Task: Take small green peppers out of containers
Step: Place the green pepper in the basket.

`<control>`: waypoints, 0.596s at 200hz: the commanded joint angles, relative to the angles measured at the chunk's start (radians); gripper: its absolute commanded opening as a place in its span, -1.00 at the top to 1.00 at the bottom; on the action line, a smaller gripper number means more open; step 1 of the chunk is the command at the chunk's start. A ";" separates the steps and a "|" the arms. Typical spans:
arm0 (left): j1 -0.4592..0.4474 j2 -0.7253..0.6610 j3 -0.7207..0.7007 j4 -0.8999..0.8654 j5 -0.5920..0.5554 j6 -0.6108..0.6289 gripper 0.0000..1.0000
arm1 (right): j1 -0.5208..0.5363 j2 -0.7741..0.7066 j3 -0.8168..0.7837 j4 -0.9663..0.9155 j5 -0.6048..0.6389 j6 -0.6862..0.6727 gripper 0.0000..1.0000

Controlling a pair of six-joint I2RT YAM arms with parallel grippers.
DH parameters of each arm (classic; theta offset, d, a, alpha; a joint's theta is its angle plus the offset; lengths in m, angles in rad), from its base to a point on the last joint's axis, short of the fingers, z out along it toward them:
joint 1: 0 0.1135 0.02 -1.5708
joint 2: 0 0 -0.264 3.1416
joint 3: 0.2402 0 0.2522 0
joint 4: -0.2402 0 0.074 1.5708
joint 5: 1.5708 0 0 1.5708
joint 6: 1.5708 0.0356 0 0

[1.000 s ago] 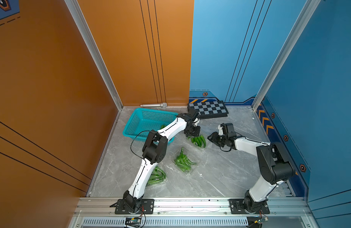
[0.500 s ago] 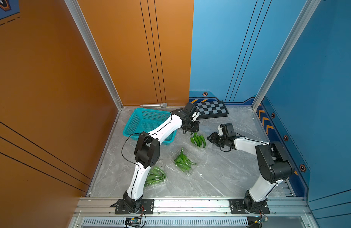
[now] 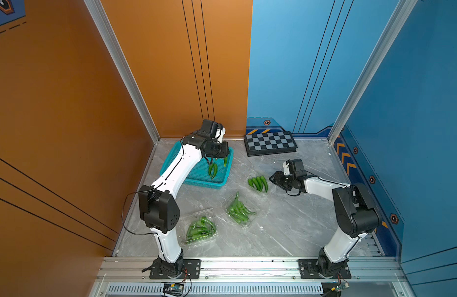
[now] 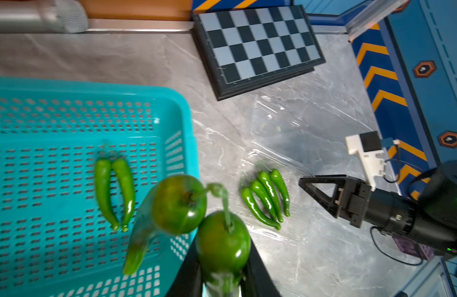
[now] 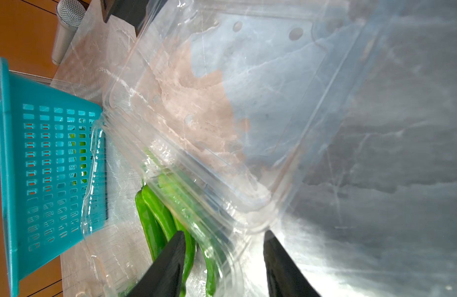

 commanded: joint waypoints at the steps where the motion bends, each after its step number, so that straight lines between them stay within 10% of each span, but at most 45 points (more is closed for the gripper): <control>1: 0.081 0.041 -0.062 -0.024 -0.036 0.015 0.77 | 0.010 0.016 0.023 -0.026 0.003 -0.012 -0.03; 34: 0.149 0.100 -0.079 -0.025 -0.046 0.010 0.72 | 0.015 0.013 0.019 -0.029 0.011 -0.015 -0.04; 93: 0.148 0.101 -0.080 -0.024 -0.063 0.003 -0.26 | 0.017 0.001 0.010 -0.045 0.027 -0.026 -0.04; 119: 0.129 0.072 -0.079 -0.024 -0.055 -0.011 -0.25 | 0.016 -0.003 0.008 -0.046 0.028 -0.028 -0.04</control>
